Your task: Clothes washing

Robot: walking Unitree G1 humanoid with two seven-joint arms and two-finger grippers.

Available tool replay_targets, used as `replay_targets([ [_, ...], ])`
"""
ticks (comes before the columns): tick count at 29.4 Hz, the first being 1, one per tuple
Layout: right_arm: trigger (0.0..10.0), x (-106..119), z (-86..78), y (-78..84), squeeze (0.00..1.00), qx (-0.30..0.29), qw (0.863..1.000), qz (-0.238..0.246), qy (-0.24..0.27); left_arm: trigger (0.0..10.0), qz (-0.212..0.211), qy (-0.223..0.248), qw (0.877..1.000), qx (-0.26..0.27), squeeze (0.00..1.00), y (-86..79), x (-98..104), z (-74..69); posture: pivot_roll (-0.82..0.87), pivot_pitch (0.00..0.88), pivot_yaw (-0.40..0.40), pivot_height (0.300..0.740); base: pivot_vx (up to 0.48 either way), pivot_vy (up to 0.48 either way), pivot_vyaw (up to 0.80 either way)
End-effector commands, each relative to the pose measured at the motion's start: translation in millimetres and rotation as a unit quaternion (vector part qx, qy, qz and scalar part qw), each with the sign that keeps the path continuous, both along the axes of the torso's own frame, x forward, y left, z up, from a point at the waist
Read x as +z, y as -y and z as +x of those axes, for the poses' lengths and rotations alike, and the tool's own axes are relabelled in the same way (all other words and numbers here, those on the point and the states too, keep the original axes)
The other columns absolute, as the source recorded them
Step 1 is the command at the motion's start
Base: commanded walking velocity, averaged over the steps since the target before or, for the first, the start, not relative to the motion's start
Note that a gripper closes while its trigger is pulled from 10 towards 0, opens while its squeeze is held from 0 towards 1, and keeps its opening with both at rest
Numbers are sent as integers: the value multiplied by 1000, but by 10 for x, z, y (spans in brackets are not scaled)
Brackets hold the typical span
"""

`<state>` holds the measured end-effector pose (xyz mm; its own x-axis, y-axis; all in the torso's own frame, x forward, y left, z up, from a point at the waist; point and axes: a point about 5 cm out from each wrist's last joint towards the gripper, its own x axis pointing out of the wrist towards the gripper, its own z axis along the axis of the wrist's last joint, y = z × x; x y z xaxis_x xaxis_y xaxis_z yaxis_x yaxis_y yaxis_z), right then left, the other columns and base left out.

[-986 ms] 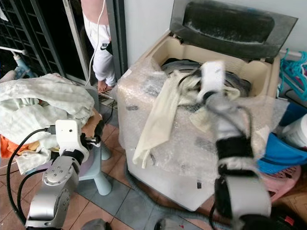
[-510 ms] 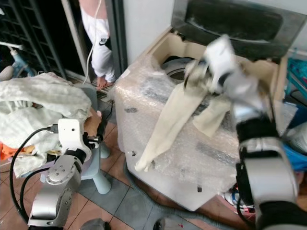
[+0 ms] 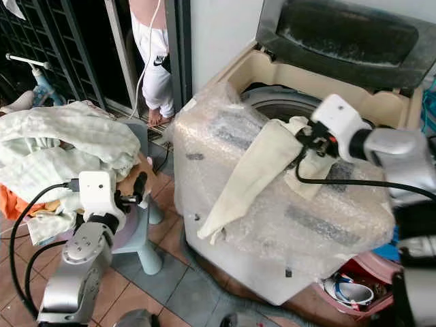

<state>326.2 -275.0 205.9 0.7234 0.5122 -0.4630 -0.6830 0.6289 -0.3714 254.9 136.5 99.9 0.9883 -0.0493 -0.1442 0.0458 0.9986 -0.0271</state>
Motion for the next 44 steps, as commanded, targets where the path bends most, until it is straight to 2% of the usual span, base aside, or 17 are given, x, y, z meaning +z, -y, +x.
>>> replay_targets([
  [1,10000,5,-143,-69,1000,70,997,8,-30,10000,2,2,1000,-9,0,32,5,22,-62,0,-24,740,0,0,0],
  [3,10000,48,7,36,1000,15,995,-84,53,10000,5,3,1000,-7,0,6,17,37,-57,0,-18,740,0,0,0],
  [5,10000,118,98,98,1000,-29,993,-82,77,10000,7,3,1000,-7,0,-8,18,37,-57,0,-12,740,0,0,0],
  [7,10000,151,105,79,1000,-28,995,-58,75,10000,8,4,1000,-7,0,-13,19,36,-54,0,-13,740,0,0,0],
  [8,10000,193,51,-69,1000,10,998,16,58,10000,11,5,1000,-7,0,-21,22,35,-47,0,-16,740,0,0,0],
  [9,10000,185,18,-141,1000,28,998,31,53,10000,12,5,1000,-6,0,-29,23,34,-47,0,-18,740,0,0,0],
  [10,10000,127,-5,-239,1000,41,997,38,51,10000,12,5,1000,-4,0,-35,23,32,-49,0,-18,740,0,0,0],
  [11,10000,127,-5,-239,1000,41,997,38,51,10000,12,5,1000,-4,0,-35,23,32,-49,0,-18,740,0,0,0],
  [19,10000,-83,11,-664,1000,72,989,109,63,10000,8,2,1000,-7,0,12,11,7,-48,0,-19,740,0,0,0],
  [20,10000,-153,26,-714,961,64,990,102,67,10000,9,2,1000,-7,0,7,9,7,-48,0,-18,740,0,0,0],
  [21,10000,-223,43,-749,784,48,992,96,71,10000,10,1,1000,-7,0,-2,6,9,-48,0,-18,740,0,0,0],
  [22,8000,-272,53,-770,588,35,992,91,76,10000,11,1,1000,-7,0,-10,4,12,-47,0,-20,740,0,0,0],
  [23,8000,-272,53,-770,588,35,992,91,76,10000,11,1,1000,-7,0,-10,4,12,-47,0,-20,740,0,0,0],
  [24,0,-352,63,-800,0,1,991,101,88,10000,13,1,1000,-5,0,-29,6,19,-44,0,-21,740,0,0,0],
  [34,0,-645,14,-804,0,-71,993,68,68,10000,12,1,1000,-3,0,-12,6,7,-45,0,-24,740,0,0,0],
  [39,0,-673,31,-773,0,-90,991,64,70,10000,12,2,1000,0,0,-20,19,19,-37,0,-25,740,0,0,0],
  [44,0,-586,53,-673,0,-79,992,74,66,10000,13,1,1000,1,0,-34,12,-6,-41,0,-29,740,0,0,0],
])
